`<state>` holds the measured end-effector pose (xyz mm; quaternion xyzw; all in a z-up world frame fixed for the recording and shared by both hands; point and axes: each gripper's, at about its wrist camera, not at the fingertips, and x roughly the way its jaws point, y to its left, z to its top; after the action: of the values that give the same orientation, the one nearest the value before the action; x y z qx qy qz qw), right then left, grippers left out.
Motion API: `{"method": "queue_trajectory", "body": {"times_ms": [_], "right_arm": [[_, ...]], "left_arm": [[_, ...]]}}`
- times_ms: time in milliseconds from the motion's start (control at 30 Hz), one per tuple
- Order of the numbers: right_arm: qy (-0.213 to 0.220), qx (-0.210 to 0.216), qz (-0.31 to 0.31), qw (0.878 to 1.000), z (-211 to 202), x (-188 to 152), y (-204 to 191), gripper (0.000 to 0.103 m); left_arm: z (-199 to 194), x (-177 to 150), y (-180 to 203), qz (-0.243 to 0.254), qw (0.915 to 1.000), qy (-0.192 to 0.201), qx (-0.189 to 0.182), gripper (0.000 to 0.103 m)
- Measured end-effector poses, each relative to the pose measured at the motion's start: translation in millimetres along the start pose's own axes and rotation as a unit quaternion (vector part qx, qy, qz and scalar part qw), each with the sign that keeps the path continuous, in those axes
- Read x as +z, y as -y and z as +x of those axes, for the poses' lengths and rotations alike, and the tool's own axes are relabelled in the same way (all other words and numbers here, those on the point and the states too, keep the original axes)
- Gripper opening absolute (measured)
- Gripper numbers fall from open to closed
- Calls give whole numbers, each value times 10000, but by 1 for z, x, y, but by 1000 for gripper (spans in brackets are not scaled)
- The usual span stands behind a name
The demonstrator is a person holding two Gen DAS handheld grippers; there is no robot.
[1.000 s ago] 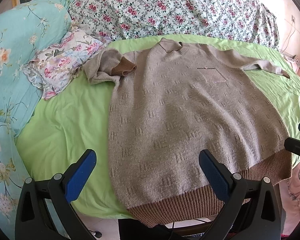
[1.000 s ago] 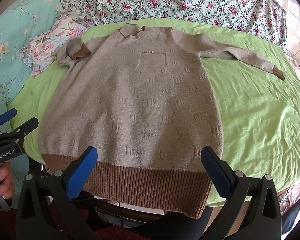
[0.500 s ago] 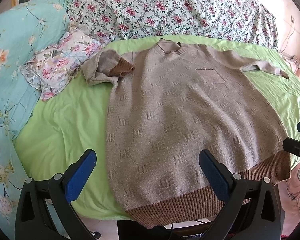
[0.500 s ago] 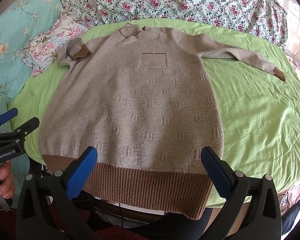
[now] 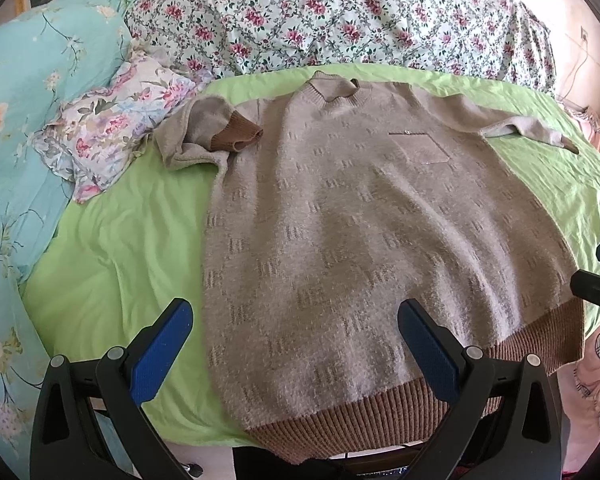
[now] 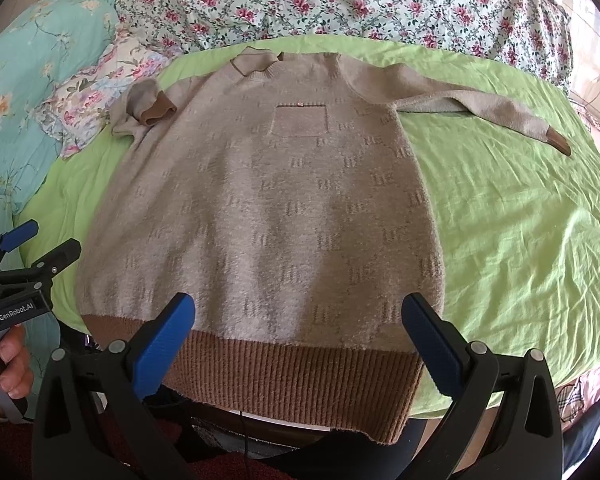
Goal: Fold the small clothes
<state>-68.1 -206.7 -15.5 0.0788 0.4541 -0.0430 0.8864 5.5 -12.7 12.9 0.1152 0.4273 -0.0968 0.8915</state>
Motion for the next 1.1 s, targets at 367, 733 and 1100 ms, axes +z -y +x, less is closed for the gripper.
{"method": "queue_trajectory", "body": {"times_ms": [367, 733, 1100], "right_arm": [[344, 478, 1347, 9891, 20, 41, 101, 103], [914, -466, 3335, 9371, 63, 105, 321, 76], [1413, -828, 4593, 8731, 128, 142, 462, 66]], "left_arm": [[39, 47, -21, -221, 9997, 78, -75, 103], [94, 105, -6, -268, 9996, 72, -86, 103], [157, 127, 12, -367, 9989, -249, -125, 103]]}}
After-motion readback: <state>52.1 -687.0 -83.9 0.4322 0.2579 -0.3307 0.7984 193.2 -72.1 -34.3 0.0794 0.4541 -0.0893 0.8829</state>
